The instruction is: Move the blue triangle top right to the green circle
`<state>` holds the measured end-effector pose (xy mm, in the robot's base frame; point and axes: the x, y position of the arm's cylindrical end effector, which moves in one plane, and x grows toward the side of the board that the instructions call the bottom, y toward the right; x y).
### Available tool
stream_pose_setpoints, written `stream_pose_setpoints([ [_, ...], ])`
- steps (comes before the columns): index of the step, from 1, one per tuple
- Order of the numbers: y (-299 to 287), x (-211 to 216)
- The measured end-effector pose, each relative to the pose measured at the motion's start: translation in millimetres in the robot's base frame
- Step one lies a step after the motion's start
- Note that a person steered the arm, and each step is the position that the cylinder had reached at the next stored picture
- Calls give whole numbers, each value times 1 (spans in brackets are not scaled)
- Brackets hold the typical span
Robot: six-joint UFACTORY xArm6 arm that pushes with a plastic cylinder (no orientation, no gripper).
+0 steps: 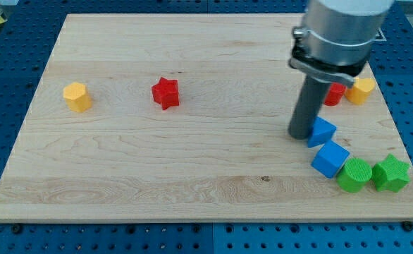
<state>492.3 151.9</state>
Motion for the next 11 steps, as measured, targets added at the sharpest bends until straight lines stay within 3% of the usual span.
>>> stream_pose_setpoints([
  [4,51,-30],
  [7,91,-14],
  [11,66,3],
])
